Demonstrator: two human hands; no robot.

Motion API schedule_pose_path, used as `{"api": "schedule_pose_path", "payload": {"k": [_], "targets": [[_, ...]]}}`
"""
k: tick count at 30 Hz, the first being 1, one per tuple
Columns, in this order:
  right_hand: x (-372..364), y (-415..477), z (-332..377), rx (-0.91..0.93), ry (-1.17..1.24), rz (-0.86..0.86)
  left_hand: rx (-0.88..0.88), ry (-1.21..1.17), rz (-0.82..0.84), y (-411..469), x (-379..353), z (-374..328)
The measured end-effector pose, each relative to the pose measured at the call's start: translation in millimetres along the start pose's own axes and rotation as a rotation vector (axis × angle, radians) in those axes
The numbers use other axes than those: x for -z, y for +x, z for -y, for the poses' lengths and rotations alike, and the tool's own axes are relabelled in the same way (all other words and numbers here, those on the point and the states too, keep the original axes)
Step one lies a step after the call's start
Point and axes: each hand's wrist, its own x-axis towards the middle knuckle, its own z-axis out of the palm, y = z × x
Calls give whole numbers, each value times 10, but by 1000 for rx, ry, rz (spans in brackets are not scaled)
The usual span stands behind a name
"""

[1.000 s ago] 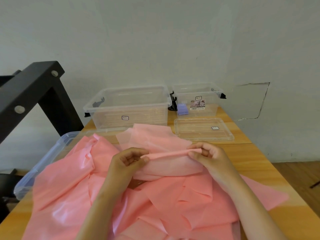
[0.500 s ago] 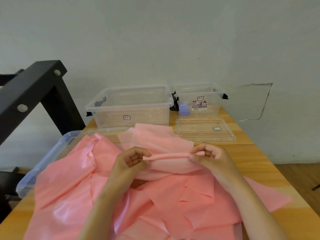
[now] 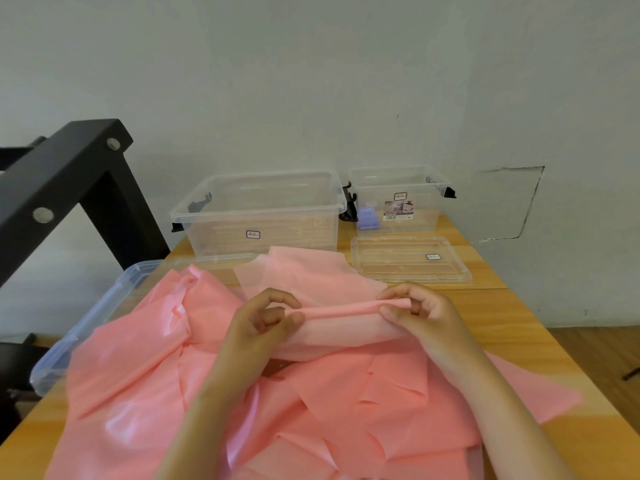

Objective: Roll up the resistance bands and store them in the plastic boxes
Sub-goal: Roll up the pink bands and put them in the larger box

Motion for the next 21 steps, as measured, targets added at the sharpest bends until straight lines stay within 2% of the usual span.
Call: {"api": "schedule_pose_path", "payload": {"k": [4, 12, 15, 21], "targets": [[-9, -1, 46, -32, 83, 30, -25, -113, 11, -4, 2, -30], [-19, 2, 12, -25, -37, -1, -37, 36, -41, 33, -8, 12], [-19, -9, 17, 13, -34, 7, -45, 97, -13, -4, -31, -1], [-11, -19, 47, 0, 75, 8, 35, -97, -14, -25, 0, -52]]}}
